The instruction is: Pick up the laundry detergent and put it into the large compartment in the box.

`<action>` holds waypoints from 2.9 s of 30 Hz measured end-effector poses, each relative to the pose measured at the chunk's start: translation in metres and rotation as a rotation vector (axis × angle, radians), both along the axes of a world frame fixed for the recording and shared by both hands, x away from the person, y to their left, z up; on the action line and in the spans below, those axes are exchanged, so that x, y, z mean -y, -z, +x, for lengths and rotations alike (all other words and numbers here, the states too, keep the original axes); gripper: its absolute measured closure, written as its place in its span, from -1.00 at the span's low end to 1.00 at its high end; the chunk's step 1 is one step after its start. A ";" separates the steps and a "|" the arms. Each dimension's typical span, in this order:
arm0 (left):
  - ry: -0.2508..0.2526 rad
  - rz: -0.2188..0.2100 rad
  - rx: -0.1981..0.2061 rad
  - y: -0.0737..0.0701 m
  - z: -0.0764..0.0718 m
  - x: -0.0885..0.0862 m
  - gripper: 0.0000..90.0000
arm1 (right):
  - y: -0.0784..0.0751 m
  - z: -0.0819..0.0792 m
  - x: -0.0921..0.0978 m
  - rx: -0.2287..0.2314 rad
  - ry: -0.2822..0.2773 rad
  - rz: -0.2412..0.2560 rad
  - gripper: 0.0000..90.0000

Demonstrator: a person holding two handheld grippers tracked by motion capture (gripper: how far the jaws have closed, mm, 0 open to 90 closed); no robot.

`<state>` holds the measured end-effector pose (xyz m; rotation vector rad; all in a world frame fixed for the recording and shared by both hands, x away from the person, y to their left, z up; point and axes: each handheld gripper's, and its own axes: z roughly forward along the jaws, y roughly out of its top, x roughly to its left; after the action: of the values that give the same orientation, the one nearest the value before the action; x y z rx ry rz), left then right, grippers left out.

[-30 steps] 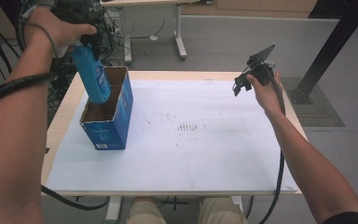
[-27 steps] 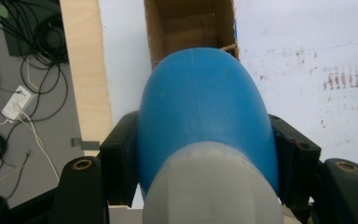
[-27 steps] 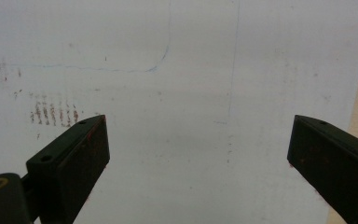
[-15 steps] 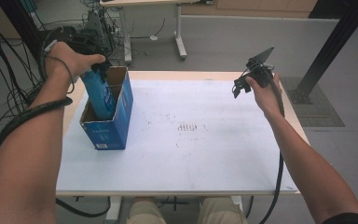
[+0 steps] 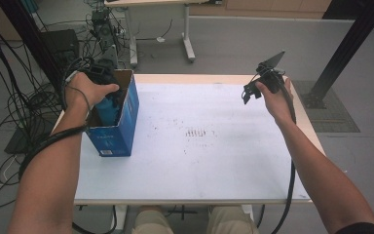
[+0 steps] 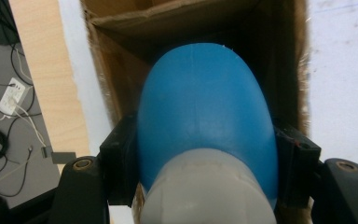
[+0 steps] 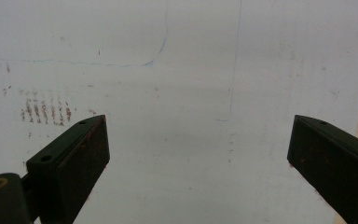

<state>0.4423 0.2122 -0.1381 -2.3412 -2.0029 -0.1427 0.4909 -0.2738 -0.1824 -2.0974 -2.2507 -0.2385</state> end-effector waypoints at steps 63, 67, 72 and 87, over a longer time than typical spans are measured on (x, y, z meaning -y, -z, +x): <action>-0.015 -0.026 0.005 0.026 -0.007 -0.011 -0.19 | 0.002 -0.004 0.010 -0.003 0.020 0.012 -0.88; -0.016 -0.029 0.007 0.026 -0.007 -0.012 -0.19 | 0.003 -0.004 0.010 -0.003 0.019 0.011 -0.88; -0.017 -0.033 0.006 0.026 -0.007 -0.013 -0.19 | 0.003 -0.004 0.009 -0.003 0.017 0.011 -0.88; -0.018 -0.036 0.004 0.026 -0.007 -0.014 -0.20 | 0.002 -0.005 0.012 0.000 0.019 0.014 -0.88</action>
<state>0.4353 0.2257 -0.1645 -2.3450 -2.0454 -0.1120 0.4859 -0.2856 -0.1845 -2.1133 -2.2232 -0.2544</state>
